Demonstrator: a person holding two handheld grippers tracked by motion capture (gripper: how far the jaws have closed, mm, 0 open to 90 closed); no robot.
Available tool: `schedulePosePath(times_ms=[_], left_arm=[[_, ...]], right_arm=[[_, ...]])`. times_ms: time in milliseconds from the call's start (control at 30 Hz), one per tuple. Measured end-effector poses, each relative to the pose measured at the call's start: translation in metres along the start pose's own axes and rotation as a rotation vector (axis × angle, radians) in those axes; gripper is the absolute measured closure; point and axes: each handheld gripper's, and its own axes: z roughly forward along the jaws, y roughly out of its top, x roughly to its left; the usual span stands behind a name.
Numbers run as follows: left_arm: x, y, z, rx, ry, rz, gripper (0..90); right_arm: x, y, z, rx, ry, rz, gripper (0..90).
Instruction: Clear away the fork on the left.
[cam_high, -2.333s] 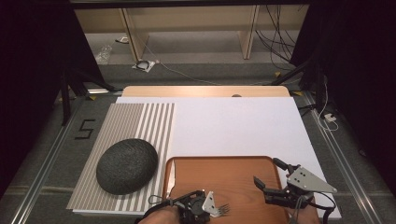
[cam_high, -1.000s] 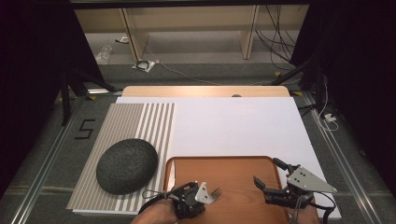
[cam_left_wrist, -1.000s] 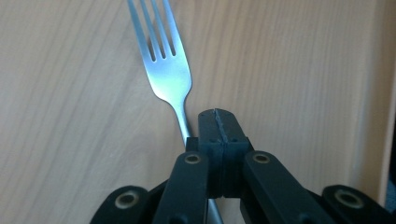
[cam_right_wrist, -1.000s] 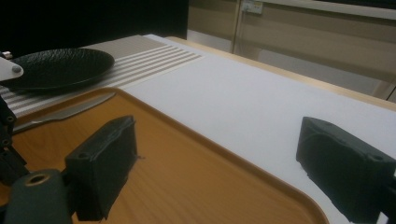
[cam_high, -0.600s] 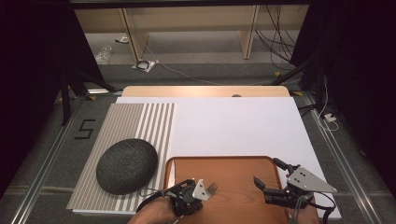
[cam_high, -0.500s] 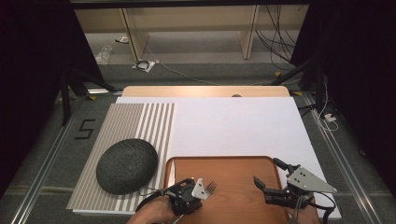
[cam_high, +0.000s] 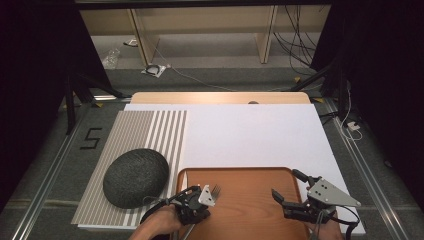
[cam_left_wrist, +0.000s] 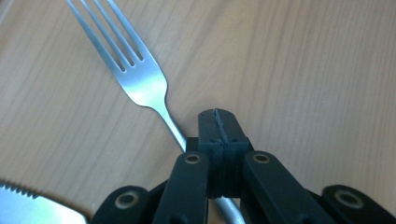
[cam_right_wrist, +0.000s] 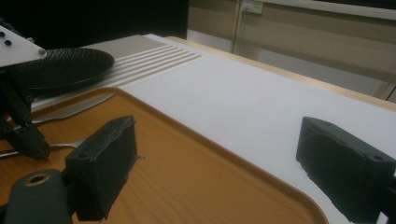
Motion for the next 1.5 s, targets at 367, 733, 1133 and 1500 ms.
schedulePosePath(times_ms=[367, 733, 1133, 1500], left_arm=[[0.010, -0.008, -0.004, 0.006, 0.015, -0.030, 89.7], [0.019, -0.017, -0.010, 0.016, 0.024, -0.068, 89.7], [0.023, -0.023, -0.013, 0.025, 0.028, -0.090, 89.7], [0.018, -0.017, -0.023, -0.006, 0.053, -0.076, 76.2]], right_arm=[[0.000, 0.000, 0.000, 0.001, 0.001, 0.000, 13.4], [0.000, 0.000, 0.000, -0.001, 0.001, 0.001, 13.4], [0.000, 0.000, 0.000, 0.000, 0.001, 0.001, 13.4], [0.000, 0.000, 0.000, -0.001, 0.001, 0.000, 13.4]])
